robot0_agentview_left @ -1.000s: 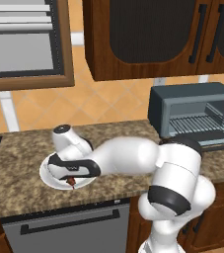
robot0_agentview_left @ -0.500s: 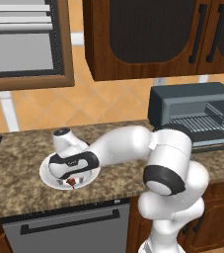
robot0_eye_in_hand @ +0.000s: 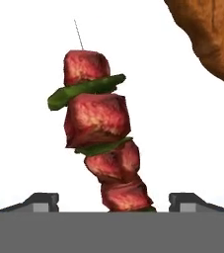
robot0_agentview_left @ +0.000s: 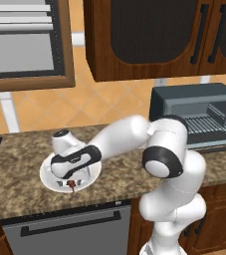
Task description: Pick up the kebab skewer and baguette bread, and place them inside the toaster oven. Close the toaster oven door and start by setting the timer.
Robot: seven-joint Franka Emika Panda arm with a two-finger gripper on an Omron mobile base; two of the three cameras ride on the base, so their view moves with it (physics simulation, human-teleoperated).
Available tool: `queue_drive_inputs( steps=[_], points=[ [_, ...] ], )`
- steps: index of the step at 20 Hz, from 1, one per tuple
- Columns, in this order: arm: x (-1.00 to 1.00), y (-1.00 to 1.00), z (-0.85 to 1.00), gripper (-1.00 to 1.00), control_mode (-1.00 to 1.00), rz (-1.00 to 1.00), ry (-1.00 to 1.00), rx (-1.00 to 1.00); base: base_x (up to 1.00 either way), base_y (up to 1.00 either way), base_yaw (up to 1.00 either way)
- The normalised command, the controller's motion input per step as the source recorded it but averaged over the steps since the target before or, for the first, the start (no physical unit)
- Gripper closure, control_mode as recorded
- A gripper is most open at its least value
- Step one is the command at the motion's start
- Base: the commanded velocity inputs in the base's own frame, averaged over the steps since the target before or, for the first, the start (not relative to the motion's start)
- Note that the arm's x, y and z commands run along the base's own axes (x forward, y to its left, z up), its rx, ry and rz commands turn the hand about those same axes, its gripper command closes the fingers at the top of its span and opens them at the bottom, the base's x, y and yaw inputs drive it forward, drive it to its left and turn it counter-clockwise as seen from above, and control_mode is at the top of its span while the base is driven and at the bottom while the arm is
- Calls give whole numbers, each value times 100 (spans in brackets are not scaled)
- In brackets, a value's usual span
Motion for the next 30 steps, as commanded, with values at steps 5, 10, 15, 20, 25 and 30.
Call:
queue_drive_inputs(
  steps=[5, 10, 15, 20, 25, 30],
  points=[
    [-19, 0, -4, 100, -100, -4, 1, 0, 0, 0, 0],
    [-24, -41, 48, 100, -100, 0, 0, 0, 0, 0, 0],
    [-71, -99, 100, 100, -100, 4, -3, 7, 0, 0, 0],
    [-39, -100, 87, 100, -100, 5, -8, 3, 0, 0, 0],
    [-28, -100, 56, 100, -100, 5, -12, 1, 0, 0, 0],
    [-34, -100, 35, 100, -100, 8, -18, 5, 0, 0, 0]
  ],
)
